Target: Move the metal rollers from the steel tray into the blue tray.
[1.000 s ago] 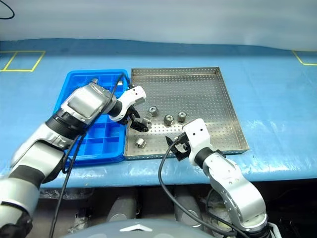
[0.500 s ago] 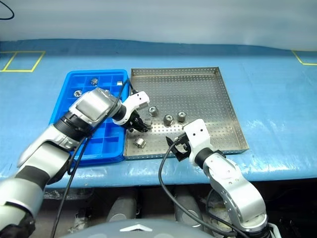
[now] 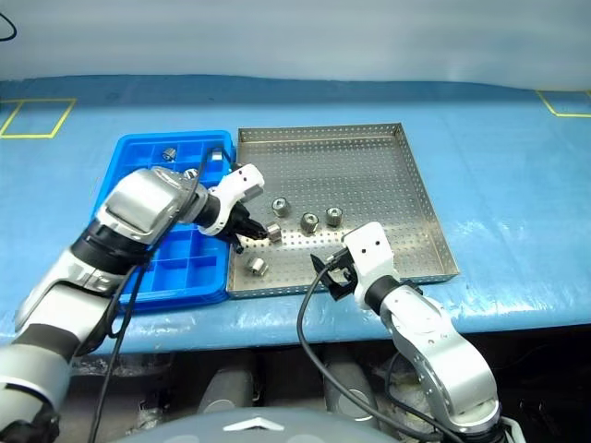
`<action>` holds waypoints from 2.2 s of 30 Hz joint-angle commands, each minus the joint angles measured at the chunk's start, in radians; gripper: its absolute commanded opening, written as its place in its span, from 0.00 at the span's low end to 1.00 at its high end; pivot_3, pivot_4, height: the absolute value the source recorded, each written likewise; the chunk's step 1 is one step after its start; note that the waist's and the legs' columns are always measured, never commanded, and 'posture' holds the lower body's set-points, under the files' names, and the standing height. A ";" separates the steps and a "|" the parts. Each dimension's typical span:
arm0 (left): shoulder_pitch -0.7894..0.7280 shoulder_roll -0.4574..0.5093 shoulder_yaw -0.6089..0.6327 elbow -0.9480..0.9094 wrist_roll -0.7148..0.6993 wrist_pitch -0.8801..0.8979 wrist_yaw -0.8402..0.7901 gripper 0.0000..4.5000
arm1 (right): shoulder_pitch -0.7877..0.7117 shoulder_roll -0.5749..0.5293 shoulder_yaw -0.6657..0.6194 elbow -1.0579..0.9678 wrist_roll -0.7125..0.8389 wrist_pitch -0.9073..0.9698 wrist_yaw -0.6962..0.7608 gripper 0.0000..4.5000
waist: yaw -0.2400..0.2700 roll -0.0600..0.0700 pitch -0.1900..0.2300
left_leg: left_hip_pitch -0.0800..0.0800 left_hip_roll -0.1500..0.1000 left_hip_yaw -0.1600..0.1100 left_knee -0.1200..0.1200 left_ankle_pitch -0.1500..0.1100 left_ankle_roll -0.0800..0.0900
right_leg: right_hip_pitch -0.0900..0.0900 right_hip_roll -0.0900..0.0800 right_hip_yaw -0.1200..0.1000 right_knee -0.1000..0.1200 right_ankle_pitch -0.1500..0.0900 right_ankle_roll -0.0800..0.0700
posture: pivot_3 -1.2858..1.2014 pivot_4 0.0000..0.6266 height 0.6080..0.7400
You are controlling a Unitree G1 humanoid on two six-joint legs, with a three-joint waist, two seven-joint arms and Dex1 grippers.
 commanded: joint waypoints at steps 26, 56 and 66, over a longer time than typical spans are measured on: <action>-0.046 -0.052 -0.093 0.025 0.019 -0.141 0.066 0.99 | -0.032 0.008 0.006 0.005 -0.009 -0.021 0.008 1.00 | 0.023 0.000 0.000 | 0.000 -0.001 0.000 0.001 0.000 0.000 | 0.000 0.000 0.000 0.000 0.001 0.001 | 0.51 0.24 1.00; -0.050 -0.179 -0.097 0.250 0.174 -0.300 0.099 0.65 | 0.008 0.016 -0.007 -0.001 -0.019 -0.027 -0.007 1.00 | 0.012 0.000 0.000 | 0.000 -0.001 0.000 0.001 0.000 0.000 | 0.000 0.000 0.000 0.000 0.001 0.001 | 0.50 0.24 1.00; -0.030 -0.157 -0.001 0.147 0.121 -0.232 0.093 0.38 | 0.008 0.014 -0.007 0.000 -0.018 -0.023 -0.005 1.00 | 0.002 0.000 0.000 | 0.000 -0.001 0.000 0.001 0.000 0.000 | 0.000 0.000 0.000 0.000 0.001 0.001 | 0.51 0.24 1.00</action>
